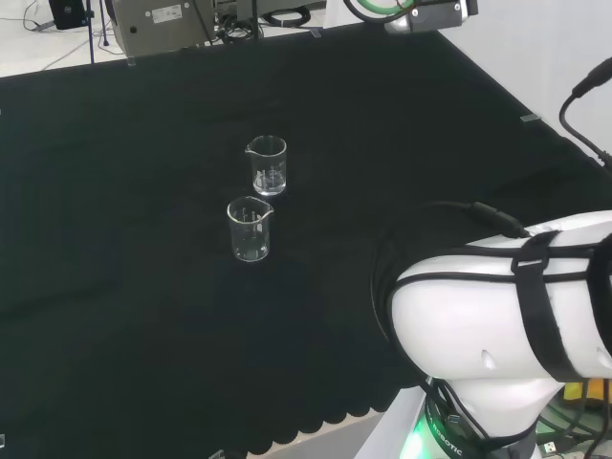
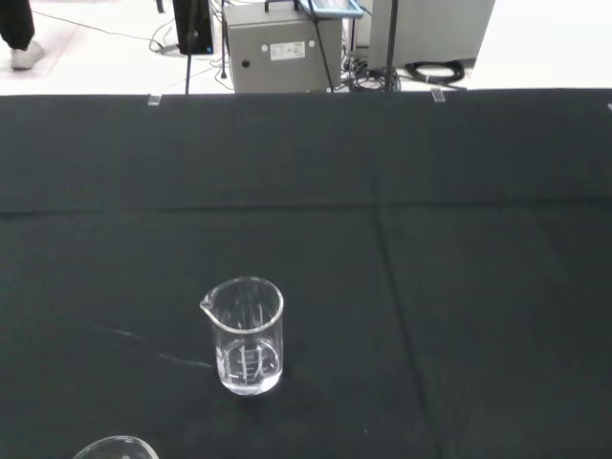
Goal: Pick up the beaker on the right.
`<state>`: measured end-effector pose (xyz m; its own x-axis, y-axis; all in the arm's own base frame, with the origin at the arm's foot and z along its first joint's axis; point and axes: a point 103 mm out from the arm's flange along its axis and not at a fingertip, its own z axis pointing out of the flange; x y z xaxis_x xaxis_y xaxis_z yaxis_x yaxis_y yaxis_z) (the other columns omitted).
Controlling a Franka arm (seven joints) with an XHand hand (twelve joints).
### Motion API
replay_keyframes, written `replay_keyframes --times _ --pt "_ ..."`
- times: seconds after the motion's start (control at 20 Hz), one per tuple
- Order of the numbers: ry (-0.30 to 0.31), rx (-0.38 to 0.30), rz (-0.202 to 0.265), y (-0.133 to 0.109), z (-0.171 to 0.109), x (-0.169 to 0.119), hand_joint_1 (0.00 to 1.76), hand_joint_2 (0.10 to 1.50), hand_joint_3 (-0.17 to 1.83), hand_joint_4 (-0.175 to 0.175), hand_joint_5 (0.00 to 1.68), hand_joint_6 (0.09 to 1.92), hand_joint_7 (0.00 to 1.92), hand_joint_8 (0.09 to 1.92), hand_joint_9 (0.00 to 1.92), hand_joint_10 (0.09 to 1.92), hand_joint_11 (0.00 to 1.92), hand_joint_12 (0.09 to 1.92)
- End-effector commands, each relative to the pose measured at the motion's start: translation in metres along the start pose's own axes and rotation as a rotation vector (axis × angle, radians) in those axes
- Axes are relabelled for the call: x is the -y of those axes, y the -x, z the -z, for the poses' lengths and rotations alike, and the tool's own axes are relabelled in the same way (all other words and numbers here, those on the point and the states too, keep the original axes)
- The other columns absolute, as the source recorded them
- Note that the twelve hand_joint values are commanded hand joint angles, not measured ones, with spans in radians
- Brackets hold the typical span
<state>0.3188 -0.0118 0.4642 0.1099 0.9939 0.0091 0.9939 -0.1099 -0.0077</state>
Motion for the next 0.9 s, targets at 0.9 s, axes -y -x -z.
replay_keyframes --times 0.9 --pt "-0.114 -0.105 0.069 0.012 -0.191 -0.166 0.47 1.08 0.4 -0.035 0.41 0.09 0.25 0.66 0.4 0.68 0.17 1.36"
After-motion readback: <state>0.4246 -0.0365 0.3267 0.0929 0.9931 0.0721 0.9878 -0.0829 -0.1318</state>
